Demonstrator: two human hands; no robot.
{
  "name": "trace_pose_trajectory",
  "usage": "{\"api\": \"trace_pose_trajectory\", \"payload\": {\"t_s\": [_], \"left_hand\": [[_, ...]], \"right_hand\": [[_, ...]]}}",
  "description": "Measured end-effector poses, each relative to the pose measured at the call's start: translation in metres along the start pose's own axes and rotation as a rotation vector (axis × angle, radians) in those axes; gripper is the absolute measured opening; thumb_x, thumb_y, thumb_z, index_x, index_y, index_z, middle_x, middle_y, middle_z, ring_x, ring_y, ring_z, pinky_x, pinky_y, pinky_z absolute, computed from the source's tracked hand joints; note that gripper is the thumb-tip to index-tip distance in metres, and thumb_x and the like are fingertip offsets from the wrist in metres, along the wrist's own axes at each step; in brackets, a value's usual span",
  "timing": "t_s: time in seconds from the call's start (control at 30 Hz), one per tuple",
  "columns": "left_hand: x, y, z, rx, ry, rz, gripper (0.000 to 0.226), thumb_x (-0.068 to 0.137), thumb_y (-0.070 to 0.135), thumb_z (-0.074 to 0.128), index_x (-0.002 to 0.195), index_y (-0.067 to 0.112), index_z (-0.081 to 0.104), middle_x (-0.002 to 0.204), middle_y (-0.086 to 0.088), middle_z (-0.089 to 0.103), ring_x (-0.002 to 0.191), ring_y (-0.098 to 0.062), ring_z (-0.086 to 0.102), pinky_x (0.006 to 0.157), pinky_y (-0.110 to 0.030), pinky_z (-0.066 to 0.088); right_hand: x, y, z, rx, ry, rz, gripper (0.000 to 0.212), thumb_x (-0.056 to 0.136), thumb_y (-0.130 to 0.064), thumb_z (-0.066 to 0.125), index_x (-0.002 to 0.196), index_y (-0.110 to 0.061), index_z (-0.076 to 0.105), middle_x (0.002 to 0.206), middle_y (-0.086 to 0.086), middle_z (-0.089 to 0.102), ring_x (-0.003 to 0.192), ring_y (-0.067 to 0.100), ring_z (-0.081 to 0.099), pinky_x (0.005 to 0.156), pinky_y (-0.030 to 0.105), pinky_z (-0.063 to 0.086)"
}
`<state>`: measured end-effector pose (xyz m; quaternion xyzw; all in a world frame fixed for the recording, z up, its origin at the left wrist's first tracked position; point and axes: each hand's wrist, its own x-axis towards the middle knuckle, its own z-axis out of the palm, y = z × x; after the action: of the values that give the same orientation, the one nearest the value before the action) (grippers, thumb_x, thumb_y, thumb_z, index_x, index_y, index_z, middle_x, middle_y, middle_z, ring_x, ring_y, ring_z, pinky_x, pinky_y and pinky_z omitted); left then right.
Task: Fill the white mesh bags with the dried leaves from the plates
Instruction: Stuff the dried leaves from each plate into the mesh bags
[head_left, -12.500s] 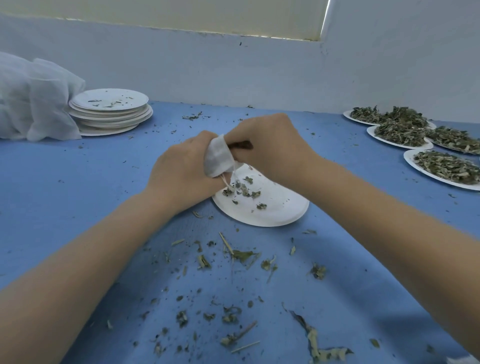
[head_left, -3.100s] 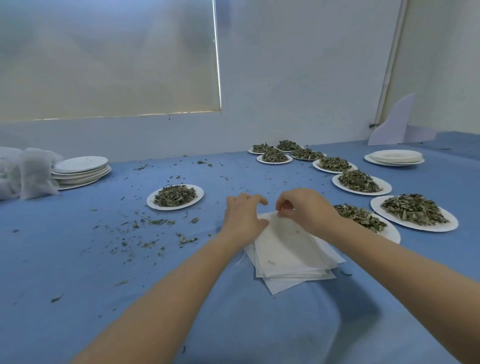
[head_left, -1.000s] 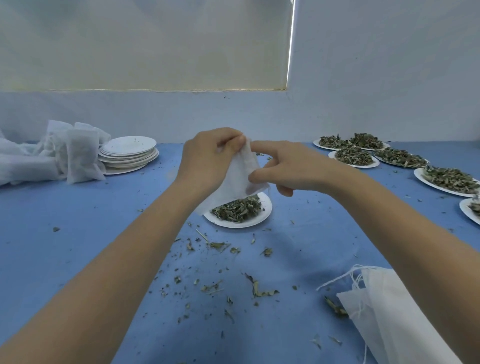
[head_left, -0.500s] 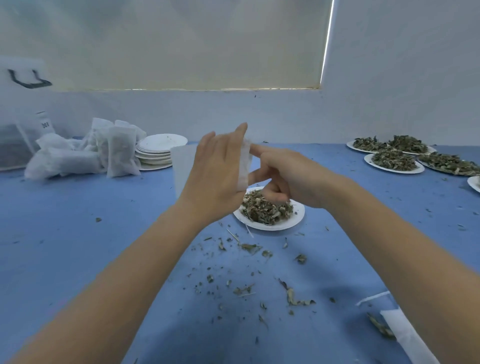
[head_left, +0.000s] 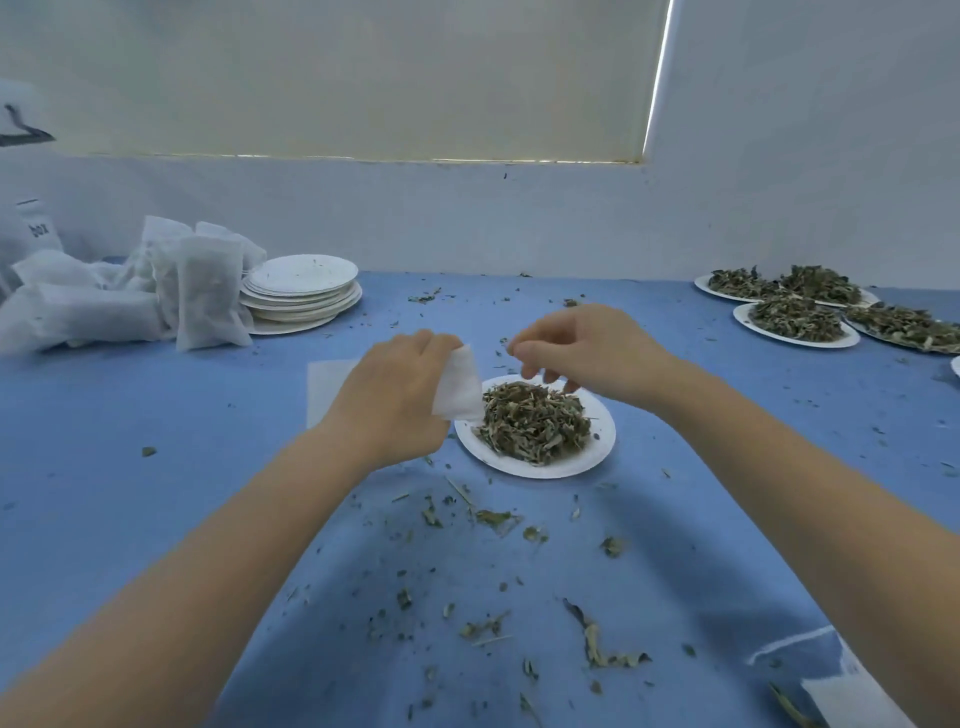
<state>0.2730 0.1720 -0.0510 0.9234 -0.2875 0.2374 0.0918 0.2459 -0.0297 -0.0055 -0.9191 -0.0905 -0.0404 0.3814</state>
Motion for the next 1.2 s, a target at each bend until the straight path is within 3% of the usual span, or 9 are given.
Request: {"api": "trace_pose_trajectory", "payload": {"t_s": [0.13, 0.27, 0.4, 0.5, 0.67, 0.8, 0.97, 1.03, 1.2], "left_hand": [[0.009, -0.006, 0.024, -0.064, -0.053, -0.038, 0.059, 0.072, 0.015, 0.065, 0.128, 0.012, 0.045, 0.117, -0.008, 0.053, 0.102, -0.03, 0.05, 0.076, -0.03, 0.032], [0.012, -0.01, 0.04, -0.232, -0.024, -0.092, 0.059, 0.07, 0.017, 0.069, 0.125, 0.016, 0.048, 0.116, -0.004, 0.055, 0.102, -0.027, 0.051, 0.075, -0.028, 0.034], [0.01, -0.01, 0.05, -0.349, 0.04, -0.089, 0.062, 0.066, 0.015, 0.073, 0.124, 0.015, 0.049, 0.115, 0.001, 0.057, 0.103, -0.023, 0.051, 0.077, -0.025, 0.033], [0.009, -0.007, 0.051, -0.37, 0.09, -0.083, 0.06, 0.065, 0.015, 0.073, 0.121, 0.012, 0.052, 0.114, -0.001, 0.058, 0.101, -0.024, 0.053, 0.075, -0.023, 0.031], [0.011, 0.002, 0.044, -0.369, 0.088, -0.027, 0.06, 0.063, 0.029, 0.061, 0.119, 0.009, 0.053, 0.108, -0.004, 0.06, 0.097, -0.026, 0.056, 0.081, -0.036, 0.042], [0.013, -0.001, 0.046, -0.341, 0.042, -0.055, 0.062, 0.069, 0.024, 0.07, 0.126, 0.015, 0.047, 0.115, 0.001, 0.056, 0.105, -0.021, 0.053, 0.088, -0.033, 0.04], [0.009, -0.005, 0.048, -0.233, 0.059, -0.024, 0.06, 0.067, 0.015, 0.072, 0.122, 0.012, 0.05, 0.107, -0.004, 0.06, 0.091, -0.028, 0.056, 0.071, -0.025, 0.028], [0.009, -0.008, 0.048, -0.195, 0.05, -0.009, 0.061, 0.064, 0.014, 0.073, 0.122, 0.01, 0.051, 0.107, -0.007, 0.061, 0.092, -0.032, 0.056, 0.076, -0.03, 0.033], [0.007, -0.009, 0.05, -0.164, 0.033, 0.014, 0.061, 0.062, 0.022, 0.067, 0.119, 0.008, 0.053, 0.103, -0.01, 0.063, 0.086, -0.035, 0.059, 0.076, -0.036, 0.037]], "right_hand": [[0.004, 0.025, -0.006, -0.525, -0.113, 0.033, 0.043, 0.076, -0.059, 0.063, 0.113, -0.038, 0.059, 0.102, -0.012, 0.061, 0.084, 0.004, 0.054, 0.063, 0.018, 0.037], [0.003, 0.036, 0.007, -0.567, -0.164, -0.009, 0.051, 0.074, -0.059, 0.066, 0.12, -0.038, 0.055, 0.109, -0.009, 0.05, 0.092, 0.008, 0.051, 0.075, 0.024, 0.036], [0.005, 0.032, 0.02, -0.257, 0.142, -0.228, 0.012, 0.086, -0.033, 0.063, 0.097, -0.037, 0.068, 0.09, -0.013, 0.054, 0.079, 0.003, 0.05, 0.07, 0.012, 0.034], [0.011, 0.025, 0.031, -0.139, 0.11, -0.253, 0.009, 0.083, -0.025, 0.069, 0.084, -0.033, 0.072, 0.078, -0.014, 0.055, 0.068, -0.004, 0.049, 0.067, 0.006, 0.034], [0.018, 0.021, 0.051, -0.009, 0.07, -0.198, 0.016, 0.079, -0.01, 0.065, 0.09, -0.017, 0.073, 0.061, -0.006, 0.061, 0.054, 0.001, 0.044, 0.057, 0.018, 0.037], [0.018, 0.019, 0.053, 0.046, 0.021, -0.2, 0.019, 0.078, -0.018, 0.07, 0.094, -0.028, 0.071, 0.066, -0.025, 0.062, 0.059, -0.008, 0.053, 0.059, 0.004, 0.037], [0.011, 0.025, 0.033, 0.033, 0.086, -0.2, 0.014, 0.077, -0.026, 0.072, 0.087, -0.036, 0.071, 0.078, -0.023, 0.067, 0.055, -0.003, 0.051, 0.06, 0.004, 0.036], [0.006, 0.031, 0.017, -0.081, 0.102, -0.173, 0.012, 0.074, -0.04, 0.073, 0.086, -0.038, 0.071, 0.083, -0.019, 0.067, 0.063, -0.003, 0.054, 0.063, 0.007, 0.038], [-0.003, 0.041, 0.006, -0.521, -0.166, -0.088, 0.049, 0.068, -0.058, 0.07, 0.113, -0.046, 0.058, 0.104, -0.017, 0.05, 0.084, -0.001, 0.05, 0.068, 0.018, 0.038]]}}
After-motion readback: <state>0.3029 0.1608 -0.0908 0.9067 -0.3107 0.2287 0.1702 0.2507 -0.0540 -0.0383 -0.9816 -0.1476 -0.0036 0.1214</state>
